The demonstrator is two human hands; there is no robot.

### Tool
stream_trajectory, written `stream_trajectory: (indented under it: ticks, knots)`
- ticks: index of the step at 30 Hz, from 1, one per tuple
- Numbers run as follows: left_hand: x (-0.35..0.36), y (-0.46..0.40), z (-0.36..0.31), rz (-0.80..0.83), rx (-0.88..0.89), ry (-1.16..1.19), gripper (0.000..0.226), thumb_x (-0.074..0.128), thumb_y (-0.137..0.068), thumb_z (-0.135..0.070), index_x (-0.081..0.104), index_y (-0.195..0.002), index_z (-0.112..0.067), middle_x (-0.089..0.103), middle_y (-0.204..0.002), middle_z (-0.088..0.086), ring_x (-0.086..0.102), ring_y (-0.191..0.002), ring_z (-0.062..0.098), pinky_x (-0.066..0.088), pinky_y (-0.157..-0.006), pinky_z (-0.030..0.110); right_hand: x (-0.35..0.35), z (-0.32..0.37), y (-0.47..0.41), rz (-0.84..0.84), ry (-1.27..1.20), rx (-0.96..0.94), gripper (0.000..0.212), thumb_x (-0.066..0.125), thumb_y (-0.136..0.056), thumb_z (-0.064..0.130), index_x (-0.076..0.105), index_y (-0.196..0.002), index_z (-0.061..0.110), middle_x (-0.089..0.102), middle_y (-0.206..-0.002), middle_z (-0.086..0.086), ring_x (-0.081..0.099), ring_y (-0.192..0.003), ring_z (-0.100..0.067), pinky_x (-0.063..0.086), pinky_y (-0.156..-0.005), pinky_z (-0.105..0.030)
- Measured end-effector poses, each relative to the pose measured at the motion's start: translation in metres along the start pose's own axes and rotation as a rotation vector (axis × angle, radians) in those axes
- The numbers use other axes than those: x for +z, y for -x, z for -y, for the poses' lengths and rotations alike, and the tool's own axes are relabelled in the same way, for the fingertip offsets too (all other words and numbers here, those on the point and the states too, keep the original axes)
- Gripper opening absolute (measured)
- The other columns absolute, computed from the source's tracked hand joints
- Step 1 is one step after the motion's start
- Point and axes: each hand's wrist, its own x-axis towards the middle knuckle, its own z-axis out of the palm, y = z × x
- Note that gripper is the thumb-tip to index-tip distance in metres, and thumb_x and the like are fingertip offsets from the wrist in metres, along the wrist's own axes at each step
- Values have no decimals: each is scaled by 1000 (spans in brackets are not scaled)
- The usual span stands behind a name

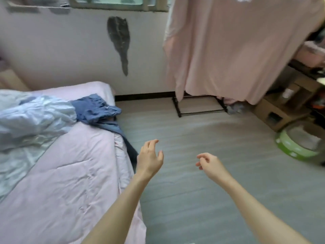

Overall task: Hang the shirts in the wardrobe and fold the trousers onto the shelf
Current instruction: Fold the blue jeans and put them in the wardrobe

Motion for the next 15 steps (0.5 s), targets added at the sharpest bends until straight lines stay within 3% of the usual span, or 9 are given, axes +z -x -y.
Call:
stream_trajectory:
  ticks: [5, 9, 15]
  knots:
    - [-29, -70, 47, -163, -192, -53, 40, 55, -88, -12, 51, -127, -5, 51, -130, 14, 45, -122, 28, 33, -102, 33, 43, 59, -87, 236, -6, -127, 26, 38, -93, 1, 58, -108, 5, 66, -90, -13, 57, -76, -21, 39, -55, -18]
    - [-41, -149, 85, -187, -293, -72, 42, 53, -88, -14, 49, -129, -8, 49, -130, 13, 44, -120, 30, 36, -101, 38, 71, 100, -169, 311, -11, -133, 25, 37, -94, 2, 56, -108, 7, 63, -88, -9, 57, -74, -20, 40, -56, -17]
    - [-66, -285, 162, -133, -451, -41, 44, 51, -91, -18, 44, -134, -10, 44, -136, 12, 40, -125, 27, 32, -105, 33, 147, 181, -323, 343, -14, 3, 30, 32, -94, 0, 54, -115, -2, 61, -88, -15, 53, -70, -23, 40, -59, -23]
